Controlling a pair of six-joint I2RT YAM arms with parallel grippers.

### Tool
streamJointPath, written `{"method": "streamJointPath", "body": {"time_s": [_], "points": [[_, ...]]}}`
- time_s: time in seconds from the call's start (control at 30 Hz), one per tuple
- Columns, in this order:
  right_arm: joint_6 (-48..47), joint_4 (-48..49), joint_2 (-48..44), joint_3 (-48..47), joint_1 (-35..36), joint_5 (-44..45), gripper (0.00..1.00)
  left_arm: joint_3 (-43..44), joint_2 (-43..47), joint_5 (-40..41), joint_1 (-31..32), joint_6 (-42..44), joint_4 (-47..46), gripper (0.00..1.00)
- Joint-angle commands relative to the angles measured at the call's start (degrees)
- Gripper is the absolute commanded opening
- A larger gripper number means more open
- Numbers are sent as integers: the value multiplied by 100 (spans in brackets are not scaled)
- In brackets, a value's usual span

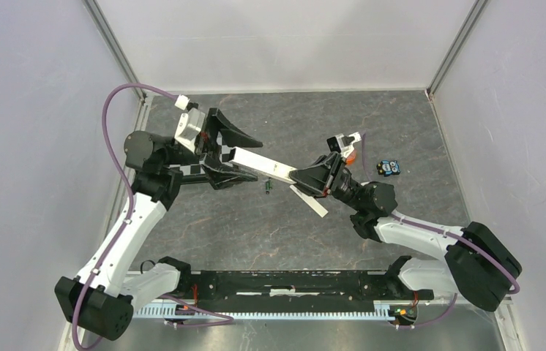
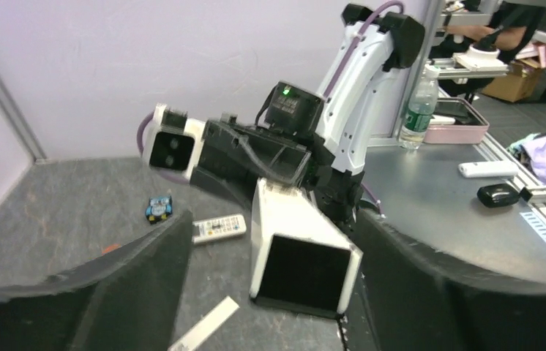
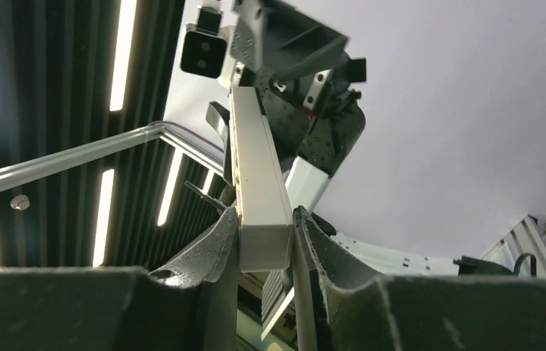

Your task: Load the batteries into the remote control

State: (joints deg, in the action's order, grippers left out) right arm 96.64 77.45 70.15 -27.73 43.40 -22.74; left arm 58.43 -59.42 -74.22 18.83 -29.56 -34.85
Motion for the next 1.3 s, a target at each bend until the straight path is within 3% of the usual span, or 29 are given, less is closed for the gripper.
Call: {"method": "streamJointPath", "body": {"time_s": [0.0, 0.2, 0.37, 0.43, 0.53, 0.83, 1.03, 1.2, 1.27], "points": [[-190, 742, -17, -219, 17, 372, 11, -177, 130, 797, -7, -653, 71, 98], [-1370, 447, -191, -315, 11, 930, 10, -383, 148, 2457, -9, -2588, 208, 100], [-2795, -836, -544, -499, 10, 1410, 10, -1155, 485, 3471, 31, -4018, -740, 100], [-3266, -1120, -692, -497, 36, 1630, 10, -1202, 671, 4004, 99, -3999, -66, 98], [-3609, -1470, -725, -607, 89, 1716, 10, -1258, 814, 4514, 163, -3981, 543, 86], [-3110, -1578, -311, -701, 172, 1718, 10, -1398, 735, 4732, 324, -4137, 367, 76], [-2600, -895, 41, -532, 248, 1772, 10, -1526, 604, 5084, 656, -4071, 492, 64], [-2491, -845, 71, -400, 274, 1890, 11, -1545, 537, 5234, 789, -3867, 637, 38], [-2553, -915, -11, -357, 275, 1922, 10, -1552, 554, 5321, 791, -3757, 724, 33]]}}
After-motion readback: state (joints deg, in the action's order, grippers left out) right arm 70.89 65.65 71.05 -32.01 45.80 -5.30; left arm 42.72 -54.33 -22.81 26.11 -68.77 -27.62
